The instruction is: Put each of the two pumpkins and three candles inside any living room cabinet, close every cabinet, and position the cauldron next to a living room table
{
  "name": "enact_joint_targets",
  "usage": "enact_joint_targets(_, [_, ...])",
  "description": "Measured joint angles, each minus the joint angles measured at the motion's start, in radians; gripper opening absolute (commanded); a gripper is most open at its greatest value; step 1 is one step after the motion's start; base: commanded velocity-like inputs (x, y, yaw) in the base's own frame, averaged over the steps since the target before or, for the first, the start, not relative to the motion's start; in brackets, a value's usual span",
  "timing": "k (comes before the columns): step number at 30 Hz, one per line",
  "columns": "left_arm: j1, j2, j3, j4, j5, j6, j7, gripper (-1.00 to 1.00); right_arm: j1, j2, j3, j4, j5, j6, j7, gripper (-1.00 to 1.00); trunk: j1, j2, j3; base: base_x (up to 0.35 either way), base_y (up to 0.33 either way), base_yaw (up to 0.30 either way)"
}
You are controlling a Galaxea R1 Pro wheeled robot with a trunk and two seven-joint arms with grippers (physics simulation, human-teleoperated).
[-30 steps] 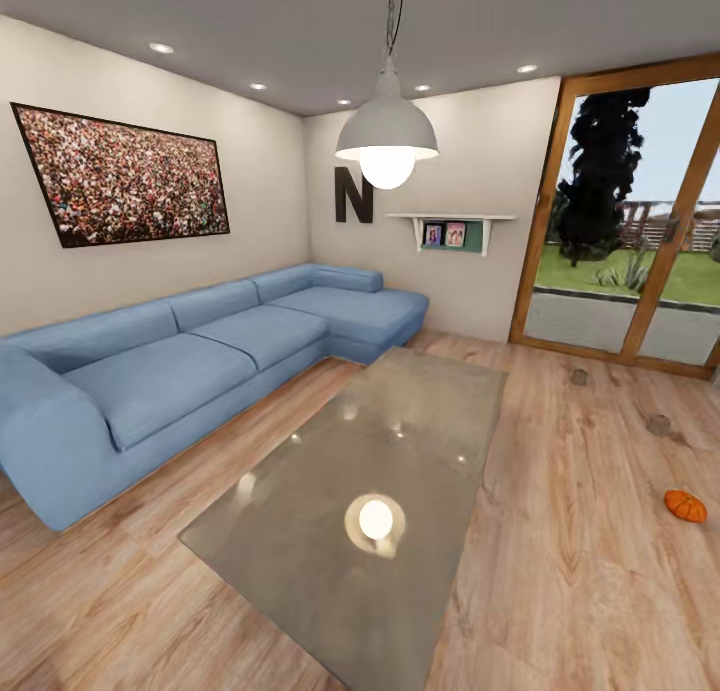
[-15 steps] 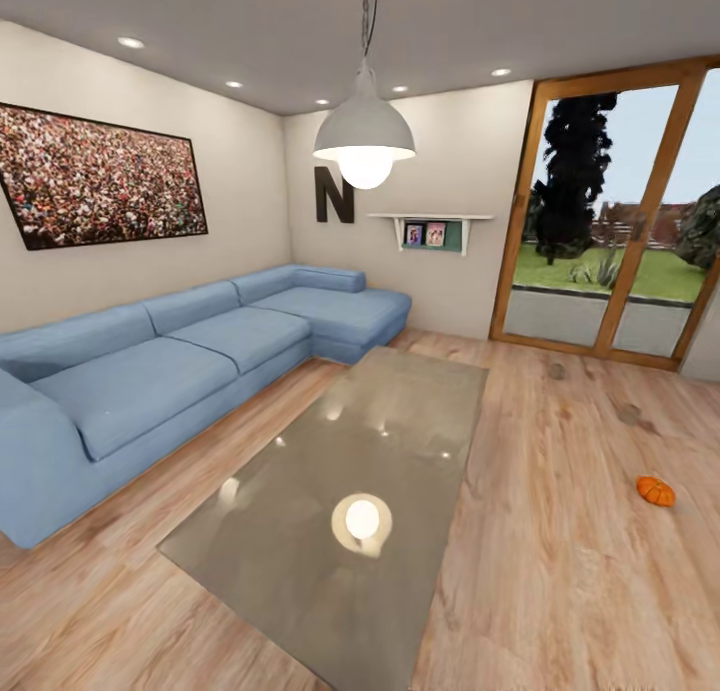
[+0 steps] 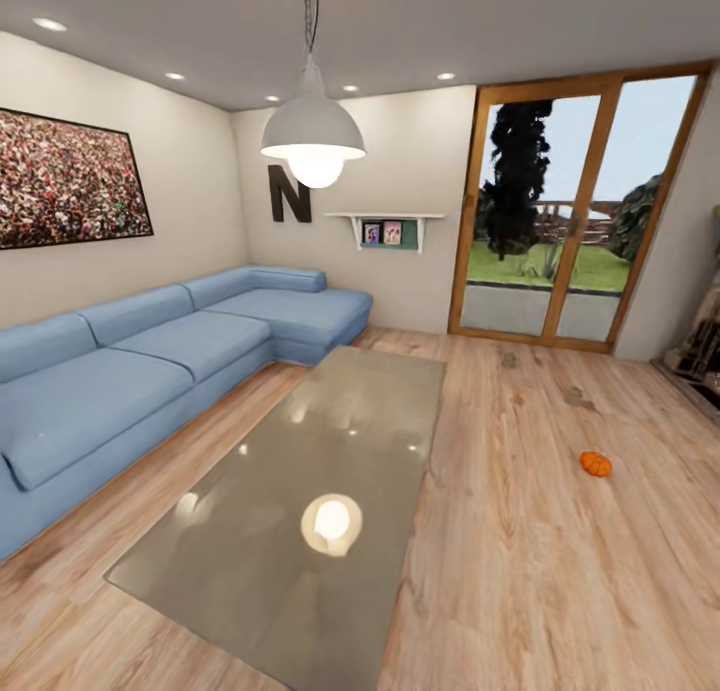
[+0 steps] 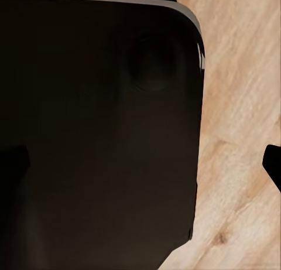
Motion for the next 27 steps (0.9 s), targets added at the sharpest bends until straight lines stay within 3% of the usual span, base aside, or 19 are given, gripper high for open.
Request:
enact_joint_targets(15, [-0.004, -0.010, 0.000, -0.027, 0.004, 0.000, -0.010, 1.00, 0.000, 0.001, 0.000, 0.003, 0.002, 0.004, 0.000, 1.00, 0.000, 0.000, -0.009, -0.007, 0.000, -0.247])
enact_joint_targets(20, [-0.003, -0.008, -0.003, -0.032, 0.002, -0.002, -0.014, 1.00, 0.000, 0.000, -0.001, 0.004, 0.002, 0.005, 0.000, 1.00, 0.001, 0.000, -0.014, -0.234, 0.000, -0.244])
enact_joint_targets(27, [-0.003, -0.003, -0.004, -0.024, 0.001, -0.060, -0.014, 1.00, 0.000, 0.000, -0.002, 0.004, 0.002, 0.006, 0.000, 1.00, 0.000, 0.000, -0.020, -0.194, 0.000, -0.243])
